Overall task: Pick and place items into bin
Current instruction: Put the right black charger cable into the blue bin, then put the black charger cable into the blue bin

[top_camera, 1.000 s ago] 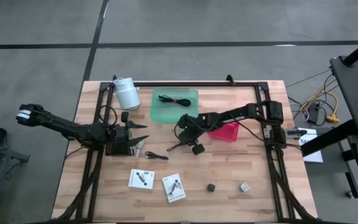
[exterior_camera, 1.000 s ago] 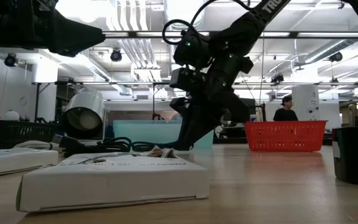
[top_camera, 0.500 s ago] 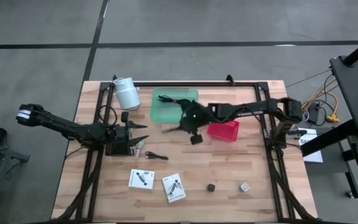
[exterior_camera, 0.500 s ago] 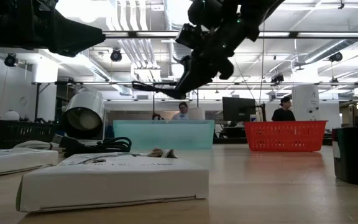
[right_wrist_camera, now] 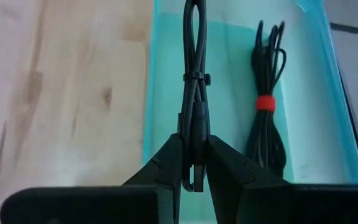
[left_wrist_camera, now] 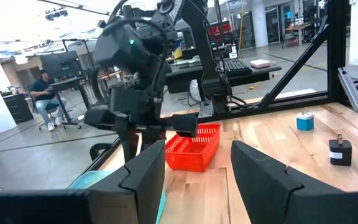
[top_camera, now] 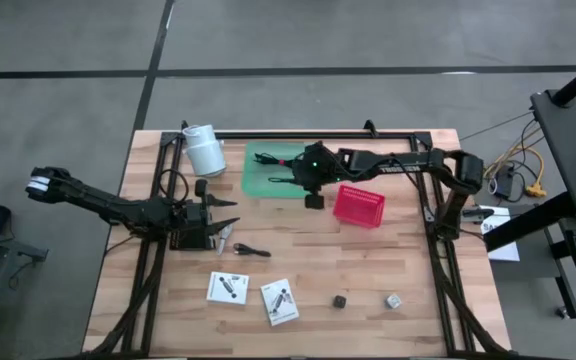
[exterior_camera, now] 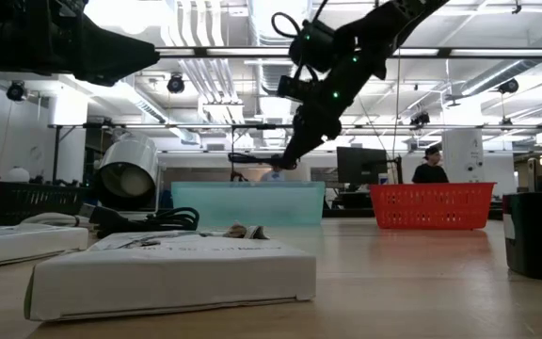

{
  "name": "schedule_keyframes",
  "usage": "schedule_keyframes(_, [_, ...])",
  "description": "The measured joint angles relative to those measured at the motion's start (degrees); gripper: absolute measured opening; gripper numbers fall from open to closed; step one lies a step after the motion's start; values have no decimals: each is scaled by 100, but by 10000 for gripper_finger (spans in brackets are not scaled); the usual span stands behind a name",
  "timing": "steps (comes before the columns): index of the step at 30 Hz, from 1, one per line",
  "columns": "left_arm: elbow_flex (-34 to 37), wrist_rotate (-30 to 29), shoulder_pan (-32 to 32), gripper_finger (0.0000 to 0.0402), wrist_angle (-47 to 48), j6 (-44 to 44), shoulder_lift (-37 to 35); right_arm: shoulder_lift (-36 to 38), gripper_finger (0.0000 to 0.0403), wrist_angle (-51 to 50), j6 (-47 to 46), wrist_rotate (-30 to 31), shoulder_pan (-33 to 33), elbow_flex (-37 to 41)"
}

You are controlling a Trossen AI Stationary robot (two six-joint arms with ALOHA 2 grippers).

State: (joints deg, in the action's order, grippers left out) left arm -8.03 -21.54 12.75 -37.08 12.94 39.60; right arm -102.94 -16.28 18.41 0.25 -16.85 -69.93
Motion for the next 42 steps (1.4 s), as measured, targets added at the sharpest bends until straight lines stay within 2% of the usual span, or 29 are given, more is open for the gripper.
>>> schedule_keyframes(4, [0,0,2,169,0,1,1,-21,49,14,-89,1,-119,0])
schedule_keyframes(16, [0,0,0,169,0,1,1,-21,115,28,-198,-4,-132,0])
schedule_keyframes(26, [0,0,0,169,4,-1,1,222,117,38,-848,-188,-61,136])
schedule_keyframes(30, [0,0,2,169,10,-1,1,655,107,763,-1036,-643,105,689])
schedule_keyframes(32, [1,0,2,169,10,-1,1,987,102,1201,-1055,-677,222,1115])
schedule_keyframes(38, [15,0,2,169,8,-4,1,2276,88,2320,-1304,-514,571,2619])
schedule_keyframes(42, [17,0,2,169,4,-4,1,3241,82,3553,-1330,-67,847,3708])
